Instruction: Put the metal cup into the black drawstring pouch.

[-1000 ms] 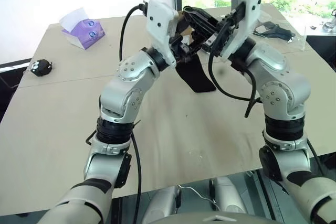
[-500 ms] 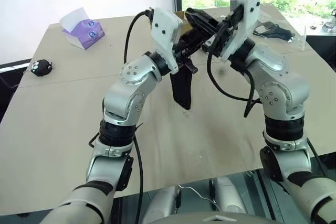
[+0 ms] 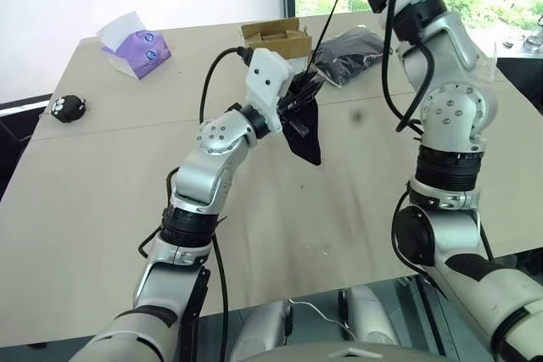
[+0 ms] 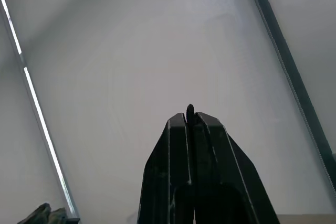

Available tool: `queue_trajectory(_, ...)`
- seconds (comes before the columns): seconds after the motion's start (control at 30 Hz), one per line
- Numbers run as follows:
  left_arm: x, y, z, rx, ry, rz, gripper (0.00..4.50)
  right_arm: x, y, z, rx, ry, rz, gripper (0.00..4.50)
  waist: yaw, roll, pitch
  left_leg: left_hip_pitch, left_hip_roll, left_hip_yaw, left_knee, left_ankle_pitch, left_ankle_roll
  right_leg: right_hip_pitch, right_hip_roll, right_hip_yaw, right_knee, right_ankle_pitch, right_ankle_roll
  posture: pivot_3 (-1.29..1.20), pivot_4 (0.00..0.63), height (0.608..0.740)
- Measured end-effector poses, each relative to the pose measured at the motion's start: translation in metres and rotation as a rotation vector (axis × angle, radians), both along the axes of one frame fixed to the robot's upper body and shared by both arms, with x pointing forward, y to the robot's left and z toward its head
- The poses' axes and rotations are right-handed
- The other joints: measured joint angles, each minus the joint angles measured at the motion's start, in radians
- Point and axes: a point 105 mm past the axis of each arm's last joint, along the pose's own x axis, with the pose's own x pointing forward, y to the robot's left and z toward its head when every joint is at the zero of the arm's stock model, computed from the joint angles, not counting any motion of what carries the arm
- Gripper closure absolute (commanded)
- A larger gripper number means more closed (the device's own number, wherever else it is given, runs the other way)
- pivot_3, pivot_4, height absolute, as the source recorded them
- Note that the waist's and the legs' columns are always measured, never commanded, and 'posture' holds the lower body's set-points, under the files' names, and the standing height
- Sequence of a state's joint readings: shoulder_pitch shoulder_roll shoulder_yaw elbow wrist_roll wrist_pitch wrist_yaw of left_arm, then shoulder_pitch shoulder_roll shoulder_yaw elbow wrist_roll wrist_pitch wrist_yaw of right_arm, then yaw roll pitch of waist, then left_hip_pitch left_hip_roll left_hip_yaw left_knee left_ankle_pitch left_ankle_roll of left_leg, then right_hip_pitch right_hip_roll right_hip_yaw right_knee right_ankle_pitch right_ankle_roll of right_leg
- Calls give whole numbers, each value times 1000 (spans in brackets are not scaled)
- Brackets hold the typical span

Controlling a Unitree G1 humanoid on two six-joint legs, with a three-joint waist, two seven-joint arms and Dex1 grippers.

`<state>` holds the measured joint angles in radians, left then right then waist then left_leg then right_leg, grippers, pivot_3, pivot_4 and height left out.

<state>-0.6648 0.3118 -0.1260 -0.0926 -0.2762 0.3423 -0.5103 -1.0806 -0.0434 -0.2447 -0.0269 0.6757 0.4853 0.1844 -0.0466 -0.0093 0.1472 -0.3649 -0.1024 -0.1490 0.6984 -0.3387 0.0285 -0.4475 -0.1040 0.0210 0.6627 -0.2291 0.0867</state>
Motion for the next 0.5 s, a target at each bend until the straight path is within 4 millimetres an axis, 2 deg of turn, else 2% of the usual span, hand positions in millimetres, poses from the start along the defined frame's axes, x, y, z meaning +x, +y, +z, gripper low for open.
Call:
queue_trajectory(0.03,0,0,0,-2,1,-1,4284,0,0,0,3,3,3,4500,-2,0,0,0,0,0,0,0,0,0,0,0,0,0,0,0,150,740)
queue_trajectory(0.07,0,0,-1,-3,-1,-2,3274,0,0,0,13,10,9,4500,-3,0,0,0,0,0,0,0,0,0,0,0,0,0,0,0,150,740)
queue_trajectory(0.13,3,3,-11,11,31,7,2464,-2,-7,9,54,-16,1,4500,-7,2,0,0,0,0,0,0,0,0,0,0,0,0,0,0,150,740)
queue_trajectory(0.17,6,7,-23,13,70,22,2001,-7,-12,18,54,-50,-13,4500,-9,3,0,0,0,0,0,0,0,0,0,0,0,0,0,0,150,740)
queue_trajectory(0.23,7,8,-29,5,94,25,1042,-12,-14,22,21,-89,-28,4500,-12,3,0,-1,0,-1,0,0,0,0,0,-1,0,0,0,0,150,740)
queue_trajectory(0.33,2,9,-32,-23,122,0,1042,-24,-5,16,-52,-132,-2,4500,-16,3,0,0,0,0,0,0,0,0,-1,0,0,0,0,0,150,740)
queue_trajectory(0.43,-6,15,-28,-57,134,-32,1042,-25,1,-1,-134,-110,19,4500,-24,3,0,0,0,0,0,0,0,0,-1,1,0,0,0,0,150,740)
queue_trajectory(0.5,-18,28,-22,-85,154,-59,1042,-22,6,-21,-221,-70,27,4500,-26,3,0,0,1,0,-1,0,0,-1,-1,2,1,0,0,0,150,740)
